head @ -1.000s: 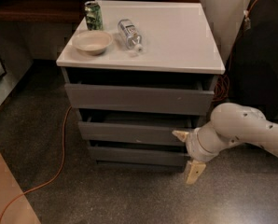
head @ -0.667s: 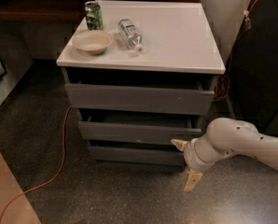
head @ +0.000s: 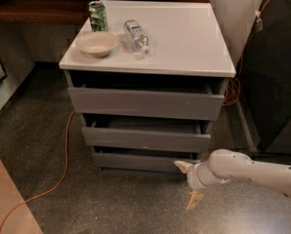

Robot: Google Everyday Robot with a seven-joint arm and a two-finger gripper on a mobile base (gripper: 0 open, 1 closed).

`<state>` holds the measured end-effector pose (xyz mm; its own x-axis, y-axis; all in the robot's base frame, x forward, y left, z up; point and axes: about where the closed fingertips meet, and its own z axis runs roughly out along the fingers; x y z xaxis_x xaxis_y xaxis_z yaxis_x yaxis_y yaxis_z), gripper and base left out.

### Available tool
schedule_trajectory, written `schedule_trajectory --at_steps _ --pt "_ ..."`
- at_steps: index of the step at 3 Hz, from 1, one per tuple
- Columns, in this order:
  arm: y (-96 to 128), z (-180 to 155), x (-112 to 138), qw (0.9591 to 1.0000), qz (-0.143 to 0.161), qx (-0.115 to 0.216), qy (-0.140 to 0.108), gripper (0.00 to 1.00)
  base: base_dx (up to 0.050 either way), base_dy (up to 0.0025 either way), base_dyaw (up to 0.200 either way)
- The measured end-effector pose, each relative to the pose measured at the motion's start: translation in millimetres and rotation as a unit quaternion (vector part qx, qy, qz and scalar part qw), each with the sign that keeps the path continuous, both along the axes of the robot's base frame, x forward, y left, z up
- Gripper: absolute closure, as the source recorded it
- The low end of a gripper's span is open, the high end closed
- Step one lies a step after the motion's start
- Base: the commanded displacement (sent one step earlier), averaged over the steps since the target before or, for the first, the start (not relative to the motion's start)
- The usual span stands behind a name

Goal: Place blue plastic bottle into bottom drawer

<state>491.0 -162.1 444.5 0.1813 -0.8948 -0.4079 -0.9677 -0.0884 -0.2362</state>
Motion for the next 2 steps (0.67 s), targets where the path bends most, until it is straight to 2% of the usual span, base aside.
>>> schedule_trajectory --at_steps 2 --pt "-7.1 -98.1 37.1 0.9992 -0.015 0.036 0.005 0.00 0.000 0.00000 0.000"
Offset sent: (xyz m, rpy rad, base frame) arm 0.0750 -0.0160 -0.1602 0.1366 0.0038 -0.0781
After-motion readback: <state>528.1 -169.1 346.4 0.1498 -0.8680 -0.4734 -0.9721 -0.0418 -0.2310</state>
